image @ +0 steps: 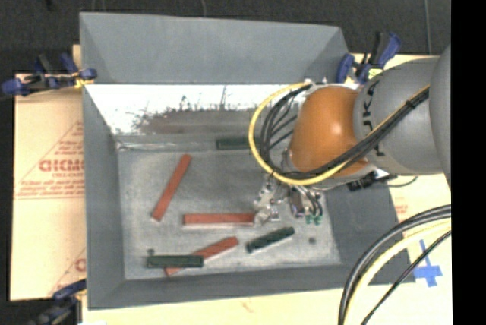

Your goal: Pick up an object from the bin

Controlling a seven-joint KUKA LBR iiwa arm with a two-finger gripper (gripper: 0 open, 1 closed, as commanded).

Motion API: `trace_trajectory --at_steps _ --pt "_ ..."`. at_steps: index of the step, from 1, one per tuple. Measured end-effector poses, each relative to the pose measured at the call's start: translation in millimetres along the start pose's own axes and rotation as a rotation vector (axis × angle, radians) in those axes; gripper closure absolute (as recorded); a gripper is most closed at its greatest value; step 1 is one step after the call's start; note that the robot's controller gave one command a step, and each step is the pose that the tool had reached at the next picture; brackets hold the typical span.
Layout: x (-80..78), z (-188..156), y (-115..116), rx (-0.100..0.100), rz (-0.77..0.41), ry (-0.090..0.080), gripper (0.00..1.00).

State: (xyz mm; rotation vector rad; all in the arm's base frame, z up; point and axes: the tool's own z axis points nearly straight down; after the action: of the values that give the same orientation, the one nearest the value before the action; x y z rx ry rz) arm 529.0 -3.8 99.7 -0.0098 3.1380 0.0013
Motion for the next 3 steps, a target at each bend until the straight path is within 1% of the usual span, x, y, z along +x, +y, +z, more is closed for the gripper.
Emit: trace_trajectory --at_steps 1,2,3 --pt "-9.7 -27.4 3.6 0.001 -0.017 0.002 1.00" --pt "-3.8 -103.2 5.9 0.002 -0.023 0.000 0.00" --pt "-3.7 -103.1 5.9 0.002 -0.023 0.000 0.00"
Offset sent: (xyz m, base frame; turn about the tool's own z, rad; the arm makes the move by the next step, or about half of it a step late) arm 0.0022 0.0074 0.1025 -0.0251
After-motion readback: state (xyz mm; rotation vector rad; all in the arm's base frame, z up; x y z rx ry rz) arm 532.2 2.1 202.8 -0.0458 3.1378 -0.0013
